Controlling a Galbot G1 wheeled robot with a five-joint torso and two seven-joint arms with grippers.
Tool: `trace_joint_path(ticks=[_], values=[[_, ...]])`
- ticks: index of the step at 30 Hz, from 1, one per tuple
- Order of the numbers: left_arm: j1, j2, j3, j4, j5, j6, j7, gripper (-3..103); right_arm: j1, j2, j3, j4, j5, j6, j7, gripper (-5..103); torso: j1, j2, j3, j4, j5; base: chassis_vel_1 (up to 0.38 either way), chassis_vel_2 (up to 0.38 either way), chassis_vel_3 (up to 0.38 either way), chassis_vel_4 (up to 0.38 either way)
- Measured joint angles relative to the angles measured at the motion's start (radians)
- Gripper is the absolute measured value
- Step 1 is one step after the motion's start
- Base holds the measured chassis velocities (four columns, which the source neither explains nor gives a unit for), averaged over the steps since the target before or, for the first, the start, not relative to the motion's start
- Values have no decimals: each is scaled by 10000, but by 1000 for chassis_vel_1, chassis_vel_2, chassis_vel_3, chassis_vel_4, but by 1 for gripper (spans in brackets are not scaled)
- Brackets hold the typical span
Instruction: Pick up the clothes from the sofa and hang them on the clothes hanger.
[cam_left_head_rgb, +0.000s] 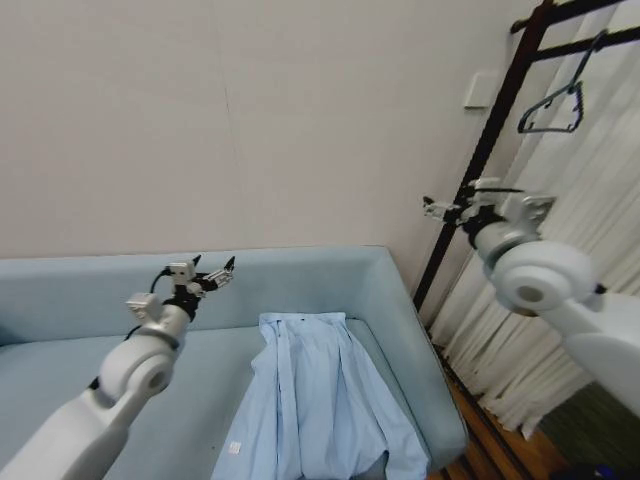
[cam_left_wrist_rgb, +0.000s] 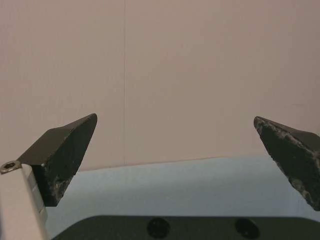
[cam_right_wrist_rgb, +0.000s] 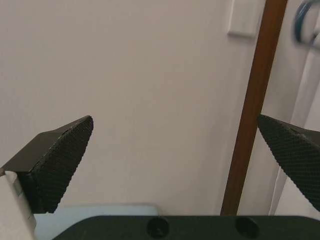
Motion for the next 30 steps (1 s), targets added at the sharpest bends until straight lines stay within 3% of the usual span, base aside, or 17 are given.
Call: trace_joint_path(ticks=[2, 6, 10, 12, 15, 18, 21, 24, 25, 28, 30], values=[[472, -138, -614, -339, 20, -29, 239, 100, 854, -346, -90, 293, 659, -135, 462, 100, 0, 0, 0, -2, -4, 0, 0, 0, 0], [365, -204, -687, -535, 24, -41, 214, 100, 2528, -773, -410, -230, 1470, -490, 621, 100, 2, -3, 3, 10, -7, 0, 0, 0, 0], [-505, -119, -16, -555, -142, 170, 205, 100, 3228, -1503, -417, -1316, 1285, -667, -253, 100, 4, -4, 4, 1, -3, 0, 0, 0, 0], [-988, -77, 324, -457, -229, 267, 600, 100, 3461, -1973, -408, -2197, 1161, -700, -910, 100, 5, -4, 3, -18, -1, 0, 0, 0, 0], [-923, -27, 304, -459, -196, 258, 918, 100, 3779, -1985, -542, -3041, 1000, -701, -1636, 100, 5, -4, 2, -20, 4, 0, 0, 0, 0], [-453, -15, 172, -477, -179, 104, 1013, 100, 4559, -1434, -1184, -4371, 534, -755, -2963, 100, 5, -4, 4, 3, 2, 0, 0, 0, 0], [-417, -40, 251, -406, -181, -28, 1056, 100, 5313, -964, -1955, -4767, 329, -694, -3299, 100, 5, -5, 5, 8, 0, 0, 0, 0, 0], [-472, -51, 387, -319, -227, -85, 1083, 100, 6504, -98, -3138, -5315, 40, -697, -3286, 100, 5, -5, 5, 3, -4, 0, 0, 0, 0], [-472, -51, 387, -319, -227, -85, 1083, 100, 6504, -98, -3138, -5315, 40, -697, -3286, 100, 5, -5, 5, 3, -4, 0, 0, 0, 0], [-411, -33, 392, -267, -237, -87, 1112, 100, 7947, 1081, -4344, -6451, -626, -896, -2687, 100, 6, -6, 6, 1, -3, 0, 0, 0, 0], [-389, -36, 390, -253, -238, -87, 1124, 100, 8363, 1428, -4643, -6804, -786, -1020, -2395, 100, 6, -6, 6, 6, -4, 0, 0, 0, 0]])
